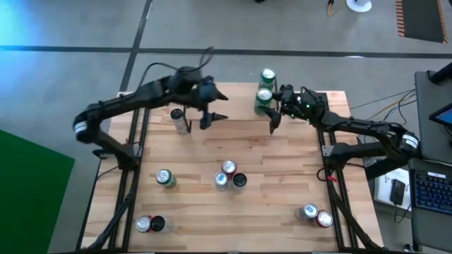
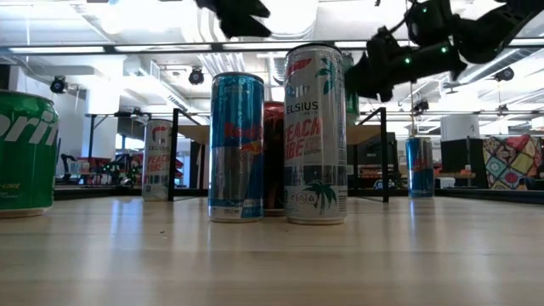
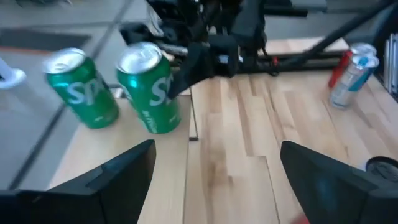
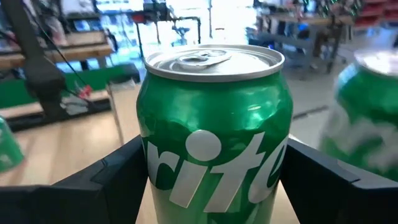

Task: Place canned beverage on shelf
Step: Put the top green soda can on the shelf on the shelf aligned with the other green soda can, then put the green soda can on the shelf aligned with the other green soda cans

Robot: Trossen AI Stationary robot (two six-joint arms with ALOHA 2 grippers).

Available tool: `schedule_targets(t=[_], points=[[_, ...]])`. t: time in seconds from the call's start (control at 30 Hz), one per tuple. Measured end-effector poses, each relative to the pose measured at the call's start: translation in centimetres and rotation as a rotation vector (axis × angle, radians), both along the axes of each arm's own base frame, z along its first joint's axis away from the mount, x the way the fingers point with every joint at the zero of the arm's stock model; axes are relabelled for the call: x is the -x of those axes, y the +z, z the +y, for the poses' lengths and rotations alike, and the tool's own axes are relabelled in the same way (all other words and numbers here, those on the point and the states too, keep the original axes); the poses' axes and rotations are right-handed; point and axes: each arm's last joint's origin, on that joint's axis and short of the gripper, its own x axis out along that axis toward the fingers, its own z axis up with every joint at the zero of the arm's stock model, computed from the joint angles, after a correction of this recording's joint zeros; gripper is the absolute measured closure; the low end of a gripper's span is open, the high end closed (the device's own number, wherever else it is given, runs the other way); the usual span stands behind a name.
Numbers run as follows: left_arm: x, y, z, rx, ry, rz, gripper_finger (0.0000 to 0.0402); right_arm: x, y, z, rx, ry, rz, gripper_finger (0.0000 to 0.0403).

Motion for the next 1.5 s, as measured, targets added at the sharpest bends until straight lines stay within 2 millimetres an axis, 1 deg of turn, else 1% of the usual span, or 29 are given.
schedule_targets(t=[0.07, 0.17, 0.33, 0.43, 0.57, 0.67, 0.83, 0.93, 1.03, 1.1, 1.23, 1.37, 1.43, 1.5], points=[[1.6, -0.3, -0.6, -0.014, 0.015, -0.046, 0.0071, 0.3, 0.0, -0.2, 0.015, -0.004, 0.003, 0.0102], [3.7, -1.3, -1.4, -0.027, 0.018, -0.092, 0.0071, 0.6, 0.1, -0.6, 0.043, 0.012, -0.001, 0.0101], [6.9, -2.7, -2.5, -0.009, 0.044, -0.155, 0.0071, 1.1, -0.6, -1.7, 0.044, -0.011, 0.039, 0.0101], [8.4, -3.5, -3.1, 0.002, 0.076, -0.159, 0.0071, 1.5, -0.8, -2.3, 0.038, -0.010, 0.035, 0.0101], [9.8, -4.4, -4.0, 0.033, 0.083, -0.130, 0.0070, 1.9, -1.1, -2.8, 0.026, -0.003, 0.038, 0.0101], [10.3, -5.0, -4.7, 0.041, 0.075, -0.093, 0.0070, 2.0, -1.1, -2.9, 0.025, 0.008, 0.036, 0.0094], [10.6, -5.6, -5.4, 0.022, 0.089, -0.078, 0.0070, 2.2, -1.0, -3.2, 0.018, -0.008, 0.014, 0.0063], [10.6, -6.1, -5.7, 0.014, 0.068, -0.060, 0.0070, 2.2, -0.9, -3.3, 0.007, -0.013, 0.005, 0.0048], [10.4, -6.8, -6.0, 0.019, 0.060, -0.036, 0.0070, 2.2, -0.8, -3.2, 0.005, -0.012, -0.008, 0.0044], [10.3, -7.3, -6.0, 0.025, 0.090, -0.020, 0.0070, 2.3, -0.4, -3.1, 0.014, -0.012, -0.034, 0.0043], [10.6, -7.4, -6.2, 0.043, 0.122, -0.003, 0.0070, 2.8, 0.6, -2.7, 0.045, -0.012, -0.071, 0.0042], [11.7, -7.2, -6.8, 0.082, 0.166, 0.090, 0.0070, 3.3, 1.8, -1.9, 0.030, 0.033, -0.129, 0.0042], [12.2, -7.5, -7.4, 0.101, 0.197, 0.170, 0.0070, 3.6, 2.2, -1.5, 0.018, 0.053, -0.155, 0.0042], [12.6, -8.1, -8.1, 0.140, 0.193, 0.243, 0.0070, 3.9, 2.7, -1.0, 0.013, 0.066, -0.182, 0.0042]])
